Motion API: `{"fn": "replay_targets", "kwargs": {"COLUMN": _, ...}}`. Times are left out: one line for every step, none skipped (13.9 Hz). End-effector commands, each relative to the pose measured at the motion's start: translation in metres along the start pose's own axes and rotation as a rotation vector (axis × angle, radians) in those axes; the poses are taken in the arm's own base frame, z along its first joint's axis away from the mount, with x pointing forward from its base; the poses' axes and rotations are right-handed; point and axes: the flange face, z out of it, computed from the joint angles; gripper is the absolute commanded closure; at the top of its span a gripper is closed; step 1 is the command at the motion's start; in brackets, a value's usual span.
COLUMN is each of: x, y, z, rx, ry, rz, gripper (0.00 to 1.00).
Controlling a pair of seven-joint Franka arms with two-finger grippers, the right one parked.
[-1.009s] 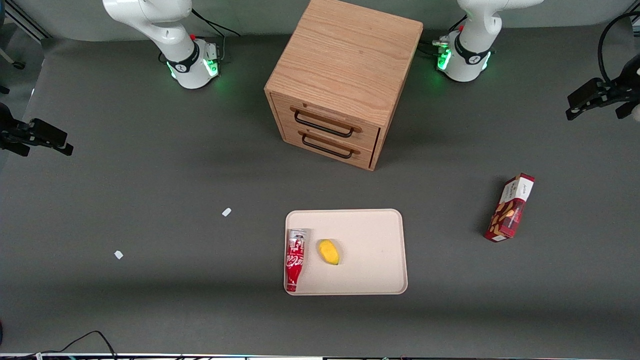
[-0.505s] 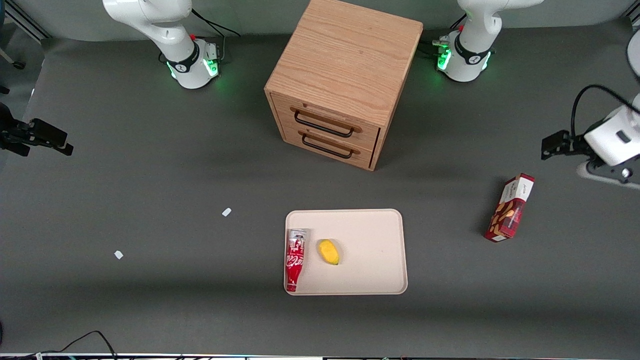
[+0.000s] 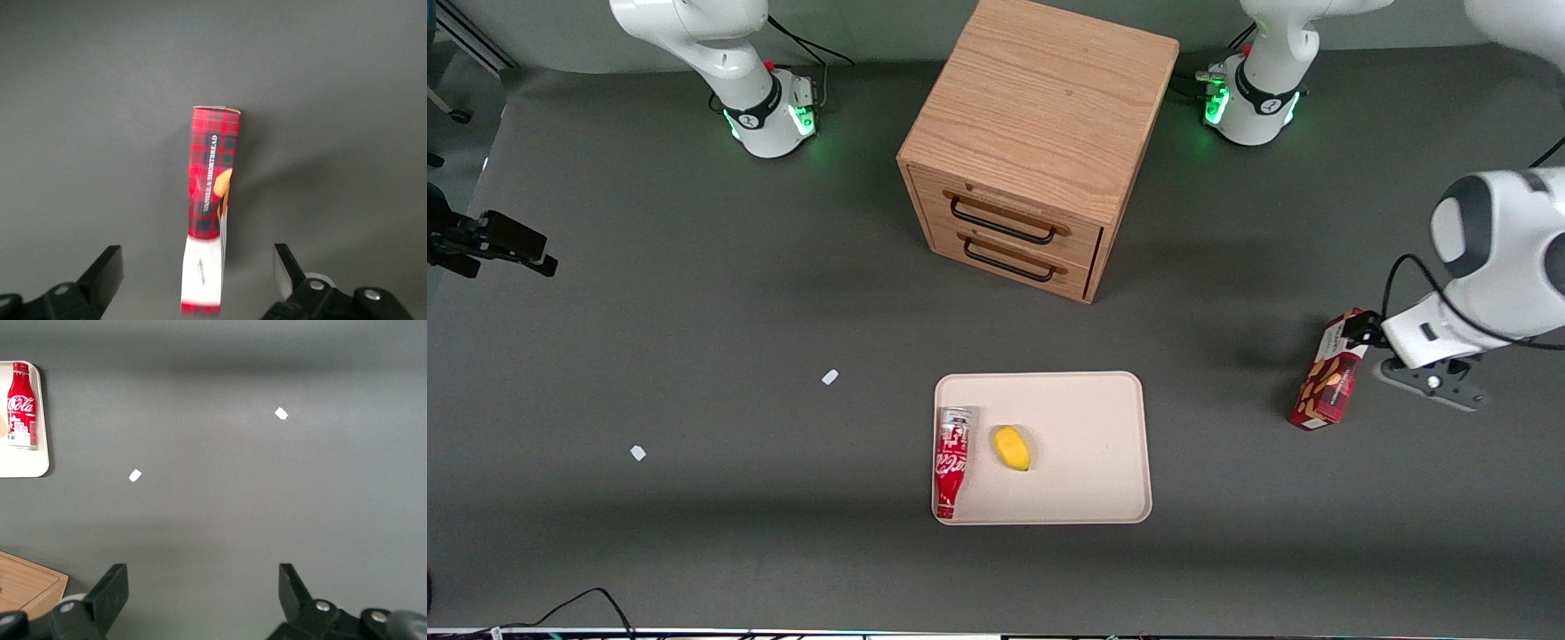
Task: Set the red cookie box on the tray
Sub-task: 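Lower the left gripper onto the red plaid cookie box and close it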
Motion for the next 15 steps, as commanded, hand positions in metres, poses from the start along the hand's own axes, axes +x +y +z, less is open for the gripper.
{"fn": "replay_targets", "kwargs": {"x": -0.008, "y": 0.001, "z": 0.042, "rx": 0.021, "ry": 0.014, "rz": 0.032, "gripper": 0.00}}
{"fn": "replay_targets", "kwargs": {"x": -0.005, "y": 0.002, "z": 0.051, "rx": 0.027, "ry": 0.017, "rz": 0.041, "gripper": 0.00}}
{"fn": "replay_targets", "kwargs": {"x": -0.004, "y": 0.004, "z": 0.062, "rx": 0.028, "ry": 0.009, "rz": 0.050, "gripper": 0.00}}
{"fn": "replay_targets", "kwargs": {"x": -0.002, "y": 0.005, "z": 0.072, "rx": 0.031, "ry": 0.015, "rz": 0.054, "gripper": 0.00}}
{"fn": "replay_targets", "kwargs": {"x": -0.001, "y": 0.005, "z": 0.081, "rx": 0.030, "ry": 0.017, "rz": 0.054, "gripper": 0.00}}
{"fn": "replay_targets", "kwargs": {"x": 0.000, "y": 0.006, "z": 0.089, "rx": 0.026, "ry": 0.014, "rz": 0.054, "gripper": 0.00}}
{"fn": "replay_targets", "kwargs": {"x": 0.000, "y": 0.006, "z": 0.093, "rx": 0.024, "ry": 0.010, "rz": 0.052, "gripper": 0.00}}
{"fn": "replay_targets", "kwargs": {"x": -0.001, "y": 0.005, "z": 0.096, "rx": 0.024, "ry": 0.012, "rz": 0.051, "gripper": 0.02}}
{"fn": "replay_targets", "kwargs": {"x": -0.002, "y": 0.006, "z": 0.101, "rx": 0.021, "ry": 0.006, "rz": 0.052, "gripper": 0.10}}
{"fn": "replay_targets", "kwargs": {"x": -0.002, "y": 0.006, "z": 0.103, "rx": 0.020, "ry": 0.003, "rz": 0.047, "gripper": 0.25}}
{"fn": "replay_targets", "kwargs": {"x": -0.002, "y": 0.006, "z": 0.104, "rx": 0.019, "ry": 0.002, "rz": 0.043, "gripper": 0.36}}
{"fn": "replay_targets", "kwargs": {"x": -0.002, "y": 0.007, "z": 0.105, "rx": 0.017, "ry": 0.000, "rz": 0.042, "gripper": 0.48}}
{"fn": "replay_targets", "kwargs": {"x": -0.002, "y": 0.006, "z": 0.106, "rx": 0.016, "ry": -0.001, "rz": 0.039, "gripper": 0.58}}
{"fn": "replay_targets", "kwargs": {"x": -0.003, "y": 0.006, "z": 0.106, "rx": 0.015, "ry": -0.003, "rz": 0.039, "gripper": 0.73}}
{"fn": "replay_targets", "kwargs": {"x": -0.003, "y": 0.006, "z": 0.106, "rx": 0.014, "ry": -0.004, "rz": 0.039, "gripper": 0.90}}
